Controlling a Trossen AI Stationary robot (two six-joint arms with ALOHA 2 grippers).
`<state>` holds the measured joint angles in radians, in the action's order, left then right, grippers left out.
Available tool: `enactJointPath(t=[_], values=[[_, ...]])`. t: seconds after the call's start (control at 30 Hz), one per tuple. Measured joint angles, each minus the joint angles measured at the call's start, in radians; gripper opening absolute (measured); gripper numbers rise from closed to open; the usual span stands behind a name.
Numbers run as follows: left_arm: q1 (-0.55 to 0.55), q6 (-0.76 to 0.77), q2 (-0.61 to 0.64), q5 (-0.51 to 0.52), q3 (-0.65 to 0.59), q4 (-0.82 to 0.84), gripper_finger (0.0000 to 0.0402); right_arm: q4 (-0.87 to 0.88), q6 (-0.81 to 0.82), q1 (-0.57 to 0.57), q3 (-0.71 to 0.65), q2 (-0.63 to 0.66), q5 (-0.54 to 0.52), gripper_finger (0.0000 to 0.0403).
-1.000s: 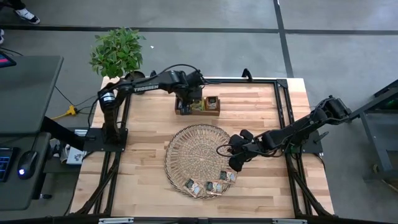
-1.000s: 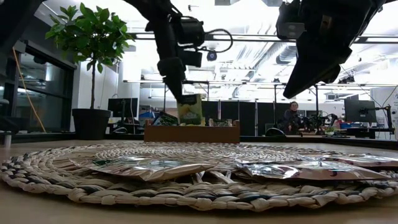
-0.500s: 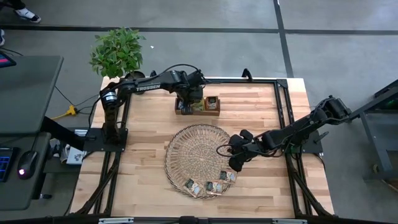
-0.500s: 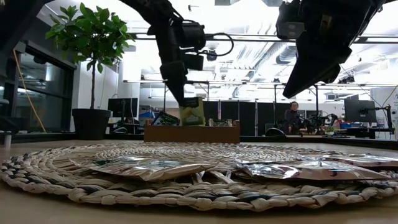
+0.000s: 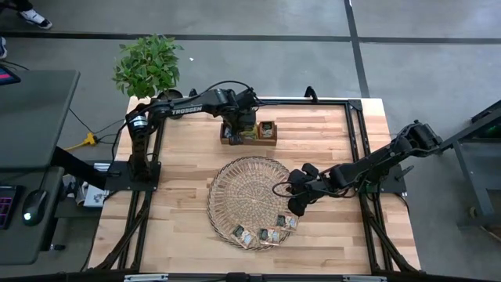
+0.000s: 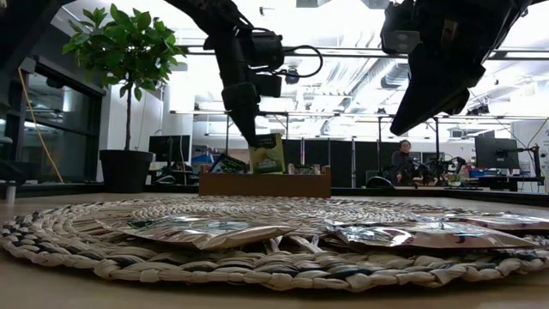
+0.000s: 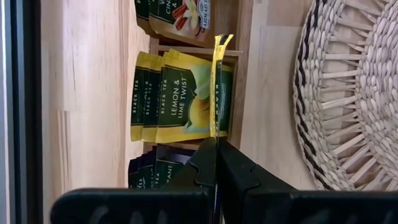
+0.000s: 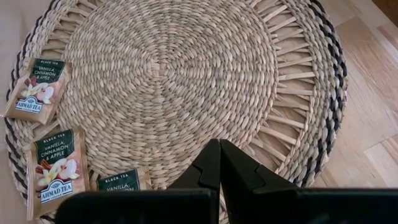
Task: Pick & Place Tea
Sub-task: Put the yellow tea bag in the middle section of the wooden organizer
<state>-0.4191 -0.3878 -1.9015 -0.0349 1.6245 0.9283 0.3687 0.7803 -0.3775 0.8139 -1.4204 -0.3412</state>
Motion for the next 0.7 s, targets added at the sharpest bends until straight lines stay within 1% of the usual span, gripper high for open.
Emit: enactJointPath(t=[0.53, 0.7], values=[[0.000, 0.005, 0.000, 0.000, 0.000, 0.006, 0.0000, 0.000, 0.004, -0.003, 0.000, 0.000, 0.016, 0.0000], [0.000, 0.042, 0.000, 0.015, 0.000, 0.010, 0.0008, 0.000, 0.004, -0.003, 0.000, 0.000, 0.022, 0.0000]])
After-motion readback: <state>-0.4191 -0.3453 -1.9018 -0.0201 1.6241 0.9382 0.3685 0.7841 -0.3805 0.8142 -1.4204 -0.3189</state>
